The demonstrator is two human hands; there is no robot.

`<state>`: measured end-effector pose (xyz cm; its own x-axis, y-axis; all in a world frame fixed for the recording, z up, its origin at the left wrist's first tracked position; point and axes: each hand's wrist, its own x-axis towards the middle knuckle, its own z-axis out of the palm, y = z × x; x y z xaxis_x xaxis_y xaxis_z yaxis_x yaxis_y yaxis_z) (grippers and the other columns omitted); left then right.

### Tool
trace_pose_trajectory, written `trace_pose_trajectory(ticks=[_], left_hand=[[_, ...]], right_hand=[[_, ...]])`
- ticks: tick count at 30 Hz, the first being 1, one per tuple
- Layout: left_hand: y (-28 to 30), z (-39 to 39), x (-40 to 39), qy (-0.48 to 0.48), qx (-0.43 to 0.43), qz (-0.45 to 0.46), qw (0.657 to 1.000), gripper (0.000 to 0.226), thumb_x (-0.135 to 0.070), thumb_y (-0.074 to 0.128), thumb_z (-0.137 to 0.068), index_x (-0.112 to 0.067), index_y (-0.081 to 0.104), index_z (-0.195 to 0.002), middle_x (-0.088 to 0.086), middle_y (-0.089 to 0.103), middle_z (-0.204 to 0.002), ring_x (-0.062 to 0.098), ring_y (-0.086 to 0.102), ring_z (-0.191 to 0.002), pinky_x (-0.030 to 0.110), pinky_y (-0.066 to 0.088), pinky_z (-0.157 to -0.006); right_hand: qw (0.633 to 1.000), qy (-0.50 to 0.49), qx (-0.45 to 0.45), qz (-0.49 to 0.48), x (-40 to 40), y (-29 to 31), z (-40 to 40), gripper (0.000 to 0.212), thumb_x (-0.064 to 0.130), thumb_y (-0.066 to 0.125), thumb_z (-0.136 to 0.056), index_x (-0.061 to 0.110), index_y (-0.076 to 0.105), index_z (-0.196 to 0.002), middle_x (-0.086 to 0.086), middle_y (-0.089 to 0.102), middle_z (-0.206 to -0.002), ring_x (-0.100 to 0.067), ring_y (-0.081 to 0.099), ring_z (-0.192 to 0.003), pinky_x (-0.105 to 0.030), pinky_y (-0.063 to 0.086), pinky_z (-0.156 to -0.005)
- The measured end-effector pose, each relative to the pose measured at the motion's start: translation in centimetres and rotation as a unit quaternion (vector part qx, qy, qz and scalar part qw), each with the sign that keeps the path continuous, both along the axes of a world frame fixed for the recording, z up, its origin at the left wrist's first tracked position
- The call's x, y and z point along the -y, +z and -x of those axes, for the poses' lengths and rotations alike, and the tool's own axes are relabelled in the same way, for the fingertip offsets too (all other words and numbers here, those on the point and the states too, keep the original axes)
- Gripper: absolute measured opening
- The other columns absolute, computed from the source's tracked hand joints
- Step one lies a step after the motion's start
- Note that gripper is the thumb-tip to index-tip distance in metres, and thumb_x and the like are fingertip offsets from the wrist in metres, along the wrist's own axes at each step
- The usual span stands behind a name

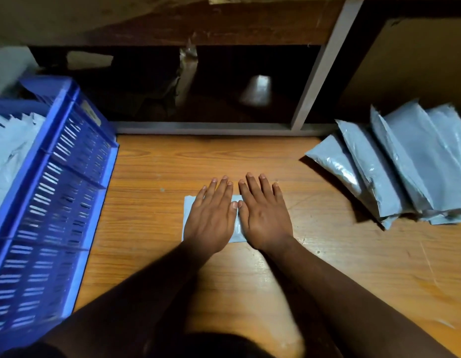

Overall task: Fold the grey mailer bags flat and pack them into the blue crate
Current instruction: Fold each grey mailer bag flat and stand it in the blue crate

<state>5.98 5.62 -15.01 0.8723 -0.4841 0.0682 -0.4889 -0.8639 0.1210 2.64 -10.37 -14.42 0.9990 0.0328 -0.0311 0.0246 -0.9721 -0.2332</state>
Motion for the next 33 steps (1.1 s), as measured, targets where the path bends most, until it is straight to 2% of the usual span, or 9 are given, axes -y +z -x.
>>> trace_pose_trajectory(ticks=[5, 10, 13, 17, 21, 24, 27, 30, 33], left_hand=[[1.0, -0.3, -1.6, -0.015, -0.041, 0.01, 0.999, 0.063, -0.043, 0.011, -0.109, -0.012, 0.03, -0.16, 0.004, 0.026, -0.167, 0.017, 0.018, -0.156, 0.04, 0.013, -0.128], [2.2, -0.2, -1.8, -0.024, -0.062, 0.037, 0.997, 0.071, -0.049, 0.004, -0.105, -0.013, 0.028, -0.161, 0.003, 0.025, -0.168, 0.014, 0.014, -0.157, 0.038, 0.007, -0.129], [2.4, 0.2, -2.4, -0.004, -0.048, 0.046, 0.998, 0.067, -0.046, 0.008, -0.107, -0.012, 0.031, -0.16, 0.002, 0.029, -0.167, 0.016, 0.016, -0.157, 0.04, 0.007, -0.129], [1.7, 0.8, -2.2, 0.011, -0.068, -0.037, 0.997, 0.074, -0.049, -0.003, -0.102, -0.011, 0.016, -0.163, 0.005, 0.015, -0.17, 0.022, 0.009, -0.158, 0.044, 0.008, -0.129], [1.8, 0.4, -2.6, 0.01, -0.095, -0.006, 0.995, 0.077, -0.056, -0.003, -0.1, -0.017, 0.013, -0.164, 0.001, 0.01, -0.172, 0.018, 0.006, -0.158, 0.042, 0.0, -0.128], [2.2, 0.0, -4.7, 0.05, -0.111, 0.062, 0.991, 0.074, -0.06, 0.01, -0.1, -0.022, 0.033, -0.159, -0.003, 0.022, -0.169, 0.018, 0.01, -0.157, 0.045, -0.007, -0.126], [3.0, -0.9, -7.3, 0.058, -0.144, 0.103, 0.982, 0.058, -0.063, 0.033, -0.098, -0.028, 0.06, -0.134, -0.006, 0.043, -0.157, 0.017, 0.028, -0.15, 0.043, -0.007, -0.123], [5.3, -2.1, -7.5, 0.047, -0.205, 0.097, 0.973, 0.028, -0.058, 0.063, -0.093, -0.033, 0.066, -0.108, -0.011, 0.057, -0.139, 0.013, 0.047, -0.135, 0.046, -0.009, -0.122], [8.5, -2.7, -7.2, 0.045, -0.209, 0.158, 0.964, 0.022, -0.049, 0.074, -0.087, -0.034, 0.062, -0.095, -0.02, 0.068, -0.101, -0.002, 0.059, -0.107, 0.045, -0.009, -0.124]], right_hand=[[1.0, -0.014, -0.004, -0.024, 1.8, 0.0, 0.8, 0.058, 0.045, 0.015, -0.109, 0.026, 0.026, -0.163, 0.001, 0.016, -0.172, -0.022, 0.007, -0.159, -0.048, 0.006, -0.129], [0.999, -0.02, -0.041, -0.021, 1.9, 1.4, 0.6, 0.065, 0.053, 0.007, -0.106, 0.027, 0.017, -0.165, 0.003, 0.005, -0.173, -0.02, -0.001, -0.16, -0.05, -0.002, -0.128], [0.999, -0.029, -0.023, -0.026, 0.7, 2.1, 0.5, 0.066, 0.055, 0.011, -0.106, 0.025, 0.026, -0.162, 0.001, 0.016, -0.172, -0.024, 0.007, -0.159, -0.054, 0.004, -0.127], [0.999, -0.036, -0.033, -0.02, -1.0, 1.3, 1.0, 0.064, 0.054, 0.01, -0.107, 0.028, 0.021, -0.164, 0.0, 0.009, -0.173, -0.025, 0.001, -0.16, -0.054, 0.004, -0.127], [0.998, -0.018, -0.024, -0.06, -0.1, 1.4, 1.1, 0.063, 0.054, 0.012, -0.107, 0.025, 0.027, -0.162, 0.0, 0.016, -0.172, -0.024, 0.007, -0.159, -0.053, 0.005, -0.127], [0.996, 0.019, -0.007, -0.09, 2.2, 2.1, 1.7, 0.057, 0.049, 0.029, -0.108, 0.021, 0.042, -0.155, -0.003, 0.037, -0.163, -0.026, 0.029, -0.152, -0.047, 0.022, -0.124], [0.994, 0.022, 0.013, -0.102, 4.3, 3.4, 2.1, 0.056, 0.05, 0.055, -0.1, 0.024, 0.052, -0.15, -0.002, 0.062, -0.136, -0.027, 0.053, -0.125, -0.04, 0.043, -0.104], [0.989, 0.004, -0.066, -0.133, 4.9, 5.4, 1.1, 0.069, 0.054, 0.073, -0.088, 0.028, 0.051, -0.149, 0.001, 0.063, -0.122, -0.023, 0.052, -0.116, -0.039, 0.045, -0.094], [0.983, 0.026, -0.068, -0.168, 5.1, 7.7, 0.2, 0.047, 0.043, 0.081, -0.084, 0.03, 0.069, -0.127, 0.009, 0.058, -0.106, -0.015, 0.056, -0.105, -0.036, 0.048, -0.087]])
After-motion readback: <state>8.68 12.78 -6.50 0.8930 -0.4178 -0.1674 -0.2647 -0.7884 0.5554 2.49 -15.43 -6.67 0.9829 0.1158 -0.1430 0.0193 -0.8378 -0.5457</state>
